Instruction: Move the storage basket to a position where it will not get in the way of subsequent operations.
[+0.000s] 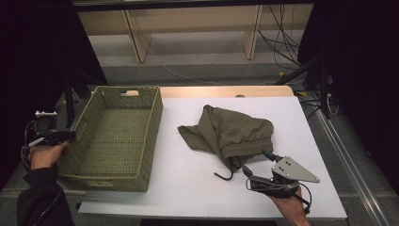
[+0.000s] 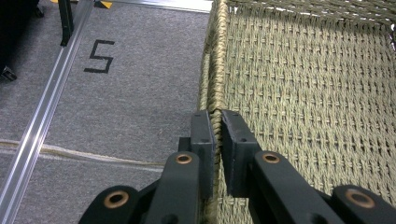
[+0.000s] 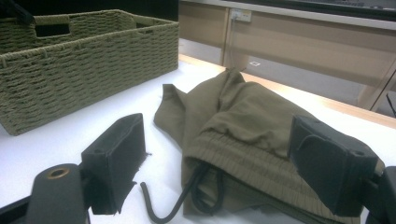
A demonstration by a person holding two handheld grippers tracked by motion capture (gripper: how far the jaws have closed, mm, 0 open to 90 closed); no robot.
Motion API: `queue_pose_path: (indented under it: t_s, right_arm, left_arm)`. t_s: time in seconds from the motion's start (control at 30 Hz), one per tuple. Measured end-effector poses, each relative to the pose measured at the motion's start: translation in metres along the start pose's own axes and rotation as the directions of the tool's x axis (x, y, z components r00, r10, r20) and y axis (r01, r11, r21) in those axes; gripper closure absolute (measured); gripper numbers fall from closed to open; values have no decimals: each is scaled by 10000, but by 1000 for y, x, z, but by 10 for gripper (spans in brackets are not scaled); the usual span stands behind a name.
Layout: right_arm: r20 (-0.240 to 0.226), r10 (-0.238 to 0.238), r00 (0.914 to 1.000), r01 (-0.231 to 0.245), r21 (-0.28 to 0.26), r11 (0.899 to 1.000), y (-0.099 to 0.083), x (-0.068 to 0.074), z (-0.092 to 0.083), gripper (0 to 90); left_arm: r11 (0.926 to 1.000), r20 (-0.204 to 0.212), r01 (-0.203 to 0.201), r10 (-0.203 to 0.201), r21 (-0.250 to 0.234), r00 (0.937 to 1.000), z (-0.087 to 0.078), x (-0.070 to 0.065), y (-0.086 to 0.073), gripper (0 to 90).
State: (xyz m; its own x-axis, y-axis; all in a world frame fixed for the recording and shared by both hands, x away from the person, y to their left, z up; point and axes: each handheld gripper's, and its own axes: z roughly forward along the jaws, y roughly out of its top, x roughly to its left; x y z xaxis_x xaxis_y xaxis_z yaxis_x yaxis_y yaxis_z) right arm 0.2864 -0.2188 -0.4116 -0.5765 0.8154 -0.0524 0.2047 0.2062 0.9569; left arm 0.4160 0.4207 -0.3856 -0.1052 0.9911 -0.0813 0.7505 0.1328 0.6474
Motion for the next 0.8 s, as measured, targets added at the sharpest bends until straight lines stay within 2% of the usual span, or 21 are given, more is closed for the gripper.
queue_pose_path:
  t_s: [0.27,0.4,0.53,0.63,0.8]
  right_arm:
    - [20,-3,10000,3,-5,10000,0,0,0,200]
    - [16,-23,10000,23,5,10000,0,0,-1,200]
    - [23,-31,10000,31,7,10000,0,0,0,201]
    - [12,-54,10000,54,8,10000,0,0,0,200]
    - [4,-34,10000,34,5,10000,0,1,1,201]
  left_arm:
    - [9999,-100,-112,112,80,9999,-1,-2,1,837]
    - [9999,209,14,-17,119,9998,-1,1,0,840]
    - [9997,70,-173,172,187,9998,-2,-3,1,842]
    - [10000,158,-30,29,61,9999,-1,-2,0,841]
    - [10000,176,-23,22,26,9998,0,-4,1,841]
